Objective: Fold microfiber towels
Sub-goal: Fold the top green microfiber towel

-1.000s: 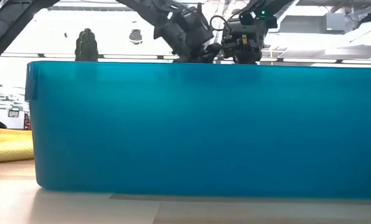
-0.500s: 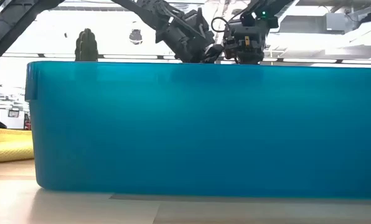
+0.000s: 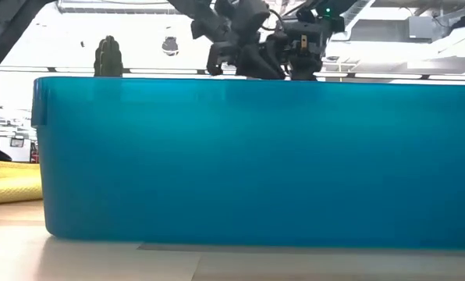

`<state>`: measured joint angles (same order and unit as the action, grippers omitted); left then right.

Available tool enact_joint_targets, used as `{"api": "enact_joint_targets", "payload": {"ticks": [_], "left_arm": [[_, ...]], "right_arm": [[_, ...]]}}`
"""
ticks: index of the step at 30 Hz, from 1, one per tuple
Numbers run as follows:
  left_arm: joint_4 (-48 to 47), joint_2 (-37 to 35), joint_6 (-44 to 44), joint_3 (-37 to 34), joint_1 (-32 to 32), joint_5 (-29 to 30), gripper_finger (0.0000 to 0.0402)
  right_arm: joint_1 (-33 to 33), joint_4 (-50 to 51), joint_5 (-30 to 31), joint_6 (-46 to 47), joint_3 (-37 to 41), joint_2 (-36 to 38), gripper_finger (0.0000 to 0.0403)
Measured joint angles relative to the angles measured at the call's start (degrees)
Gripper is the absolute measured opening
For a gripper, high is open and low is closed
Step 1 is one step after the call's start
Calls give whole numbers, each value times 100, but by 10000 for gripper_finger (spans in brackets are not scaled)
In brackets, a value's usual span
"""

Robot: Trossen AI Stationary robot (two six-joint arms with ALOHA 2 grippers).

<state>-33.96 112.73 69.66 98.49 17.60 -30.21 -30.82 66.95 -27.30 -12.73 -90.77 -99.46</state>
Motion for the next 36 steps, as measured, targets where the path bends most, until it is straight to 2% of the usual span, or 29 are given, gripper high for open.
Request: {"api": "enact_joint_targets", "payload": {"ticks": [7, 11, 14, 16, 19, 23, 28, 32, 35, 36], "left_arm": [[476, 4, 702, -470, -44, 794, 63], [555, 132, 773, -577, -63, 1242, 63], [600, 281, 647, -624, -77, 1451, 63], [673, 327, 417, -620, -139, 1861, 63], [761, 376, 4, -613, -288, 2687, 63], [478, 362, -864, -611, -419, 3830, 63], [-1042, 198, -2207, -611, -293, 3989, 63], [-2079, 74, -3222, -613, -74, 4042, 63], [-2553, -184, -3868, -613, 103, 4730, 63], [-2590, -299, -4184, -613, 180, 4800, 63]], "right_arm": [[41, 265, 255, -263, 1, 0, 26], [43, 233, -152, -344, 1, 0, 18], [78, 296, -119, -379, 1, 2, 19], [99, 293, -11, -325, 1, 3, 24], [119, 299, 169, -286, 3, 4, 32], [118, 305, 16, -282, 4, 4, 27], [128, 298, -17, -282, 5, 4, 18], [128, 179, -20, -203, 7, 4, 28], [128, 42, 20, 74, 7, 4, 31], [128, -31, 22, 150, 7, 4, 30]]}}
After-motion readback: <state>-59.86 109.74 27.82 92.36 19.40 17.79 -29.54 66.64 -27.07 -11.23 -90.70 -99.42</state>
